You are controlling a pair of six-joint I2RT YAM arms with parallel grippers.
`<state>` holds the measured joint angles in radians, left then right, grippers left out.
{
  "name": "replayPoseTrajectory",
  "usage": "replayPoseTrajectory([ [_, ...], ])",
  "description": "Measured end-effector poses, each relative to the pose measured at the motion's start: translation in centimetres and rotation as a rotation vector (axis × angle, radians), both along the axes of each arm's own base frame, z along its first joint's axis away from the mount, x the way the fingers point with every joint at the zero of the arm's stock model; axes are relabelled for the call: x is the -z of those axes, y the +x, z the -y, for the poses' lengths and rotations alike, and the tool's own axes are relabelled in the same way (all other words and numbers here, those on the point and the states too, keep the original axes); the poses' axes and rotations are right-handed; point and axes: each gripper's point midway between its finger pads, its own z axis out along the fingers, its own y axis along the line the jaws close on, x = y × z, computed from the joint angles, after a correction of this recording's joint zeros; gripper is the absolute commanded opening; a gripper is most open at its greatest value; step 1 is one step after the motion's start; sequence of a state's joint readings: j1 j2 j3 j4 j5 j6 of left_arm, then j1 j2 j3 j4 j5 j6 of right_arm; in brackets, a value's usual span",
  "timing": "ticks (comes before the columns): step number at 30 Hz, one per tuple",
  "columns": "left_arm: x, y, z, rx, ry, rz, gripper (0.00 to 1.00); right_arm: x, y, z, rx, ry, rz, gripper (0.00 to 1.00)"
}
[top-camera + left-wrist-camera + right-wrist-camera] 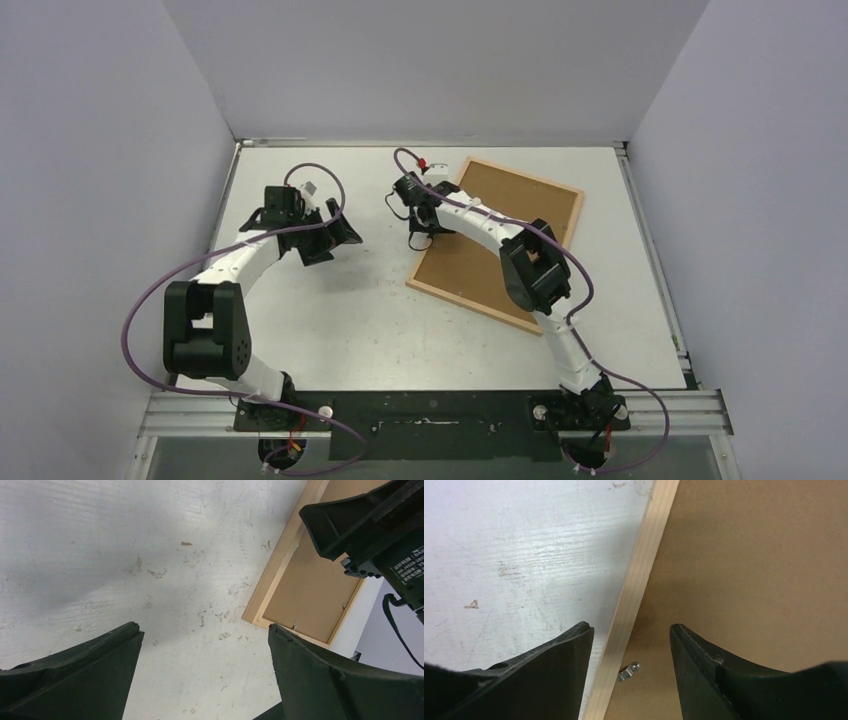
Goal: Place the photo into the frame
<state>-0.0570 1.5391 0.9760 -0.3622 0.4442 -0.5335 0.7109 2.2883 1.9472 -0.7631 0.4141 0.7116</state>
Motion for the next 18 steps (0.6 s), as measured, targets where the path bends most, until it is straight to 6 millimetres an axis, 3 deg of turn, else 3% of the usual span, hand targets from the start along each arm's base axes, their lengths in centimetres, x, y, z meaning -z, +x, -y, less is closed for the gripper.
replayPoseTrajectory([
  [7, 0.7, -0.6, -0.1, 0.005, 0.004, -0.017, 0.97, 2.1, 0.1, -0.3, -0.021, -0.036, -0.027, 0.51],
  [18, 1.1, -0.7, 0.0, 0.011, 0.003, -0.027, 0.97, 2.2, 0.1, -0.7, -0.004, -0.006, -0.028, 0.32],
])
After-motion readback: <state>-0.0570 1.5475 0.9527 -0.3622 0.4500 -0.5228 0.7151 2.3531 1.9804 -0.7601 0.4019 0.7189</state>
